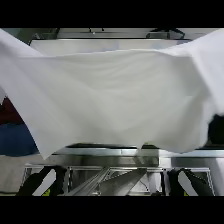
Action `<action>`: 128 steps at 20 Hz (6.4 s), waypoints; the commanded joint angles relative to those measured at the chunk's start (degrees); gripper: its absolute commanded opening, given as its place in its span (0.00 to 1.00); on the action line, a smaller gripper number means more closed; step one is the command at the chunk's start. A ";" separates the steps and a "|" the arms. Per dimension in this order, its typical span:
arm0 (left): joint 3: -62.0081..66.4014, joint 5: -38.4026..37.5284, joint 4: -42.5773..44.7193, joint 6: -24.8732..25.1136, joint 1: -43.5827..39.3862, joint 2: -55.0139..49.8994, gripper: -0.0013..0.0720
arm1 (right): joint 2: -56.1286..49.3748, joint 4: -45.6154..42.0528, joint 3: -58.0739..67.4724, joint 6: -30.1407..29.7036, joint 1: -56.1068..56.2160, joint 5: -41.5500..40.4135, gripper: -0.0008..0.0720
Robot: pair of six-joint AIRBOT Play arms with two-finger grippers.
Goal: Fold the shirts.
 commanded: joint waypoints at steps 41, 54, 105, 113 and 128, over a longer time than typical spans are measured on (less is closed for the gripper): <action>-62.05 -13.31 15.50 6.69 -6.95 -25.46 0.92 | -34.42 -15.26 -44.24 10.38 -2.25 8.63 0.20; -57.11 -12.17 6.16 11.19 -12.44 -25.51 0.04 | -40.37 -19.34 -45.18 9.18 3.56 4.46 0.64; -7.69 -9.27 2.75 19.96 -8.83 -50.14 0.04 | -36.72 -2.95 -30.21 -1.46 5.09 -19.37 0.04; -7.72 -8.44 20.90 15.98 -13.14 -50.16 0.04 | -37.42 -10.47 -37.94 0.11 6.01 -19.76 0.04; -13.94 -13.84 20.65 16.02 -14.38 -50.14 0.04 | -39.93 -10.29 -38.38 0.11 8.46 -27.23 0.04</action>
